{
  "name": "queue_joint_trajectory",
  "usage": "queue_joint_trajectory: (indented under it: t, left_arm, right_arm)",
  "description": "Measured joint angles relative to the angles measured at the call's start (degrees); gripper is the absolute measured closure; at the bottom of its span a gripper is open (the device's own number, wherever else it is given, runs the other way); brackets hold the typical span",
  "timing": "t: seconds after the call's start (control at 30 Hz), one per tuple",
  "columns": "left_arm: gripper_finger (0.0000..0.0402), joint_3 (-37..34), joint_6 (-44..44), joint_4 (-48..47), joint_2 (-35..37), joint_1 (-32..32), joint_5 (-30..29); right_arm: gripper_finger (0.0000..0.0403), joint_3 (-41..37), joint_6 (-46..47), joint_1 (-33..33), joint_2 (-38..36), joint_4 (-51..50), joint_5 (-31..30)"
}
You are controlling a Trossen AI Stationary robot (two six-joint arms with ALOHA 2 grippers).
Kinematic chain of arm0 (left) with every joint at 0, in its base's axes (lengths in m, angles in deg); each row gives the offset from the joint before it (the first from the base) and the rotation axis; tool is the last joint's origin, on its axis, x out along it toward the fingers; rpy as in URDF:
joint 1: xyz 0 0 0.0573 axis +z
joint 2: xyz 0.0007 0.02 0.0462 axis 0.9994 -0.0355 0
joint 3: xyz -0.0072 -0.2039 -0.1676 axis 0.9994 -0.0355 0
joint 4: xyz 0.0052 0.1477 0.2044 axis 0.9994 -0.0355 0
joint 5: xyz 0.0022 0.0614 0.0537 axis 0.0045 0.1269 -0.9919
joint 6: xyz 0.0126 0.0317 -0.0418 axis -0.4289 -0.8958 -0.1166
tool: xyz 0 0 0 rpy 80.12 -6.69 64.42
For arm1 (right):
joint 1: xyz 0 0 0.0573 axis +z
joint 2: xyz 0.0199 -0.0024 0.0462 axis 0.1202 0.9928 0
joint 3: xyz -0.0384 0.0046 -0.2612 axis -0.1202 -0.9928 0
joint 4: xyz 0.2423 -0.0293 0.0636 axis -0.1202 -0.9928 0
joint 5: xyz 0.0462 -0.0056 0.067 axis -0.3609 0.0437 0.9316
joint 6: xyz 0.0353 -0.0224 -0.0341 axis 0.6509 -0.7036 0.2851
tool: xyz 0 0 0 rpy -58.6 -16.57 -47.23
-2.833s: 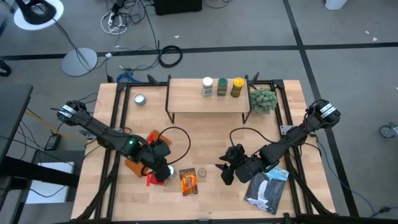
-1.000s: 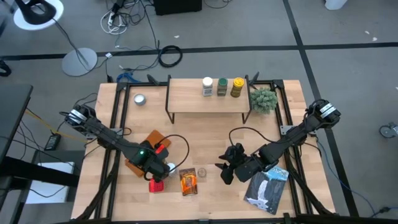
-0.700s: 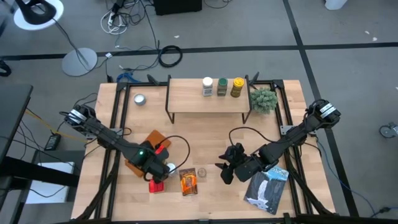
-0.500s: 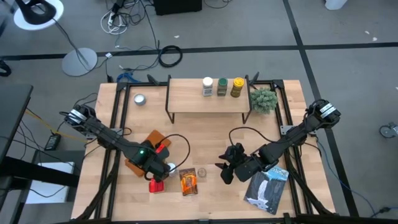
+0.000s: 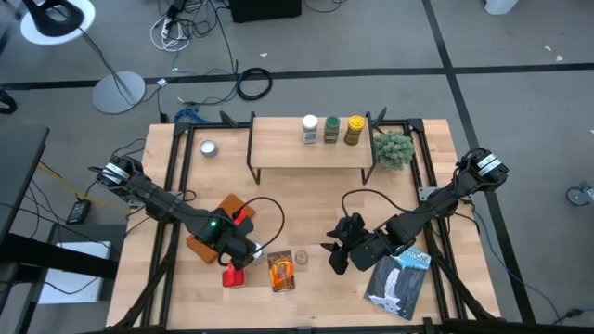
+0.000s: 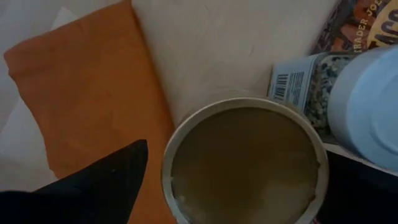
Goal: Shelf spices
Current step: Put the brown seasoning bottle on the shelf
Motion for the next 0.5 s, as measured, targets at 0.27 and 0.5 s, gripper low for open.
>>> queue_joint_trajectory:
  t: [0.27,0.5]
  left_arm:
    - [0.0012,0.00,-0.18,-0.01,0.02,0.05,0.01]
    - [0.0032,0.02,-0.25,0.11,0.04,0.05,0.09]
  right_arm:
    - [0.0210,0.00,-0.02,0.00,0.00,0.00,0.00]
    - [0.0210,0.00,-0.02,0.00,0.00,0.00,0.01]
